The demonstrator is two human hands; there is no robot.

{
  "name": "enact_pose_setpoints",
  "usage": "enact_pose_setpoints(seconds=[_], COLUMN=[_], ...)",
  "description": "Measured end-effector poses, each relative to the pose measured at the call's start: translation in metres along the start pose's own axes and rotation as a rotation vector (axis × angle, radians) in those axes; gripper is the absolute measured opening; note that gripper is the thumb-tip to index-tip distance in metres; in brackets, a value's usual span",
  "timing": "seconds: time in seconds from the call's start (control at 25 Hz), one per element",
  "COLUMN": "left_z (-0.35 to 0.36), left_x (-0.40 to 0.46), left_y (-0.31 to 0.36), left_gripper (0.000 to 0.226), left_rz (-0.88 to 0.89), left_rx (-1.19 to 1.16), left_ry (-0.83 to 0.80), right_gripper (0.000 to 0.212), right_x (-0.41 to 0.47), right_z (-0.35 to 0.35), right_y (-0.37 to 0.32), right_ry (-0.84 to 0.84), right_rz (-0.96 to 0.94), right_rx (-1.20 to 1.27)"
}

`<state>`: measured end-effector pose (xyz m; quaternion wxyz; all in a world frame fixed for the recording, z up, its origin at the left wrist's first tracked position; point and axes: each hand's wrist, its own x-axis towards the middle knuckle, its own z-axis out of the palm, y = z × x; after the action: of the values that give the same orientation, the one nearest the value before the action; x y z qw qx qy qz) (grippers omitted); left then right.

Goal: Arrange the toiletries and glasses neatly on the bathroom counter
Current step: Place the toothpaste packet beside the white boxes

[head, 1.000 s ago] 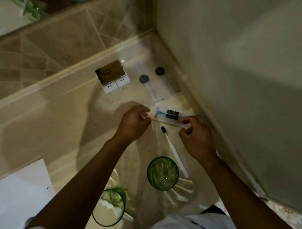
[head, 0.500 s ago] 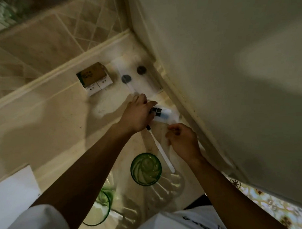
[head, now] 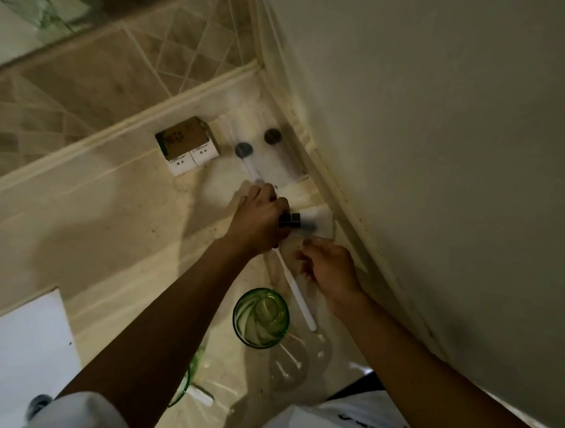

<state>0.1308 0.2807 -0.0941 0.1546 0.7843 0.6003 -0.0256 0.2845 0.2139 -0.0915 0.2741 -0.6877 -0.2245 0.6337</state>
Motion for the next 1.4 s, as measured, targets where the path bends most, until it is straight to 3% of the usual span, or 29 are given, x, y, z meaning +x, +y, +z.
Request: enact_pose_setpoints(seconds=[0.16,0.28,0.44,0.56,0.68,0.88,1.16,1.28,1.4], left_z=[-0.002,-0.009,-0.020,-0.036,-0.056,-0.061,-0.028,-0.020,-0.018], left_x=[-0.009,-0.020,-0.053,-0.093,-0.147,-0.224,-0.265,-0.270,-0.265], left_y=[-0.001,-0.004,-0.024,-0.047,-0.078,-0.125,-0.145,-0.148,-0.152], left_gripper=[0.027,0.016,0.020,0.029,0.043,0.055,0.016,0.023,0.029], left_rz=[-0.035,-0.133,-0.354,-0.449,-0.438,-0.410,-0.703,-0.678,-0.766], left_rx=[-0.095,-0.240,-0.776,-1.171,-1.374,-1.582,-1.739,-1.807,-1.857], left_ry=[-0.074,-0.075,0.044,0.168,0.266,0.215,0.266,0.271,0.431], right_gripper=[0.022,0.014,0.010,0.014,0.022,0.020,0.009,0.005,0.011], right_x=[-0.001,0.001,-0.014,-0.031,-0.062,-0.094,-0.102,-0.095,-0.081], right_z=[0.003,0.010,0.041,0.071,0.116,0.178,0.220,0.226,0.229], right_y=[-0.006,-0.011,-0.023,-0.029,-0.036,-0.031,-0.016,-0.020,-0.028], right_ry=[-0.063,-0.067,-0.081,-0.122,-0.182,-0.351,-0.442,-0.439,-0.479], right_rz=[-0.032,-0.070,-0.093,-0.235,-0.367,-0.326,-0.267,-0.242,-0.168], right_rx=[-0.042,-0.056,0.051,-0.104,-0.242,-0.211,-0.286,-0.256,-0.150])
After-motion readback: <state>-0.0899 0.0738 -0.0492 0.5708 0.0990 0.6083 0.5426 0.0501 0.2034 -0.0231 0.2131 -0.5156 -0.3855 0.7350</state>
